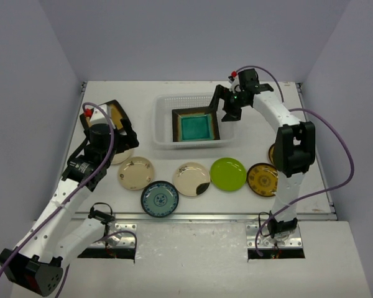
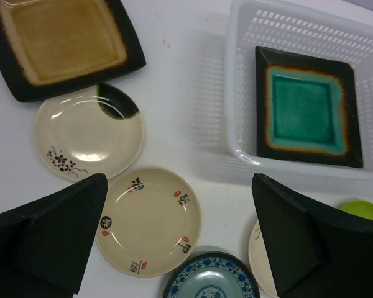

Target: Place the plates into the plastic bin on the countertop

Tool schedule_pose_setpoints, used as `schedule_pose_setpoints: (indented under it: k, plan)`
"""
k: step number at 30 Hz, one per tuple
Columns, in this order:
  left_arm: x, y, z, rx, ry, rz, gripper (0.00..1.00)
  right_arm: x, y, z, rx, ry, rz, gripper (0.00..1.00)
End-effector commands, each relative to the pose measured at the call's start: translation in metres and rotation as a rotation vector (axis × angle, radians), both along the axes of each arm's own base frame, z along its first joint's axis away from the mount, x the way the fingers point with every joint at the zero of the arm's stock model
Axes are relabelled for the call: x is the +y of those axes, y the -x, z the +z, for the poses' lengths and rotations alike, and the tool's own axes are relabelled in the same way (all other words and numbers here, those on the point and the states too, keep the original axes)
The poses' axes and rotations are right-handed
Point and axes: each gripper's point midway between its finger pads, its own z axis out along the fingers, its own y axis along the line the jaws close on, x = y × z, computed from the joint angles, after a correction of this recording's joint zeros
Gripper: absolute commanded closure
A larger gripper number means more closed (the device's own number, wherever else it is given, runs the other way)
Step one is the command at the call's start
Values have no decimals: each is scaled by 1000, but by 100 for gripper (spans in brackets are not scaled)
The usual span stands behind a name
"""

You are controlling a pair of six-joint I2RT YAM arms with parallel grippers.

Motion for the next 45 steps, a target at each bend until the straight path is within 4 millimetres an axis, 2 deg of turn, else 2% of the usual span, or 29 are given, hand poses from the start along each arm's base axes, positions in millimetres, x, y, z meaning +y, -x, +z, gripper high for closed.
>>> schedule_pose_setpoints:
  k: [1, 4, 6, 9, 11, 13, 14, 16, 17, 18, 20, 22, 25, 27, 30, 32, 36, 40, 41, 44, 45]
  plan:
    - [28, -11, 7, 16, 11, 199, 0, -24, -16, 77, -196, 114, -69, 1]
    - [47, -16, 3, 58, 50, 282, 0, -29, -12, 99, -243, 132, -76, 1]
    - [74, -21, 2, 82, 96, 368, 0, -27, -4, 113, -273, 112, -58, 1]
    - [94, -29, -1, 109, 142, 442, 0, -19, 18, 141, -338, 48, -1, 1]
    - [108, -34, -5, 130, 158, 500, 0, -12, 41, 160, -391, -16, 54, 1]
    - [133, -36, -17, 167, 171, 600, 0, -3, 61, 172, -457, -85, 120, 1]
    - [147, -36, -21, 172, 173, 656, 0, 1, 81, 172, -460, -135, 161, 1]
    - [165, -39, -29, 166, 189, 719, 0, 6, 108, 154, -442, -199, 202, 1]
    - [177, -40, -37, 180, 205, 744, 0, 9, 120, 156, -444, -241, 214, 1]
    - [181, -44, -41, 196, 216, 728, 0, 13, 133, 170, -499, -289, 254, 1]
    - [199, -52, -48, 225, 190, 754, 0, 16, 159, 161, -466, -352, 288, 1]
    - [218, -70, -48, 222, 120, 753, 0, 18, 179, 148, -461, -404, 316, 1]
    - [229, -94, -72, 257, 114, 714, 0, 18, 194, 138, -465, -439, 313, 1]
    - [235, -119, -77, 208, 125, 678, 0, 20, 207, 128, -461, -488, 341, 1]
    - [230, -149, -102, 237, 163, 549, 0, 21, 220, 121, -422, -528, 376, 1]
    - [229, -161, -120, 262, 215, 485, 0, 21, 225, 121, -427, -538, 381, 1]
    - [243, -167, -139, 269, 264, 464, 0, 21, 233, 131, -458, -553, 403, 1]
    - [238, -181, -160, 293, 287, 381, 0, 21, 239, 147, -511, -554, 427, 1]
    - [237, -185, -157, 285, 288, 364, 0, 20, 240, 150, -525, -555, 431, 1]
    - [238, -188, -179, 341, 302, 350, 1, 21, 243, 157, -542, -565, 442, 1]
    - [236, -189, -187, 352, 309, 330, 4, 21, 243, 159, -548, -565, 442, 1]
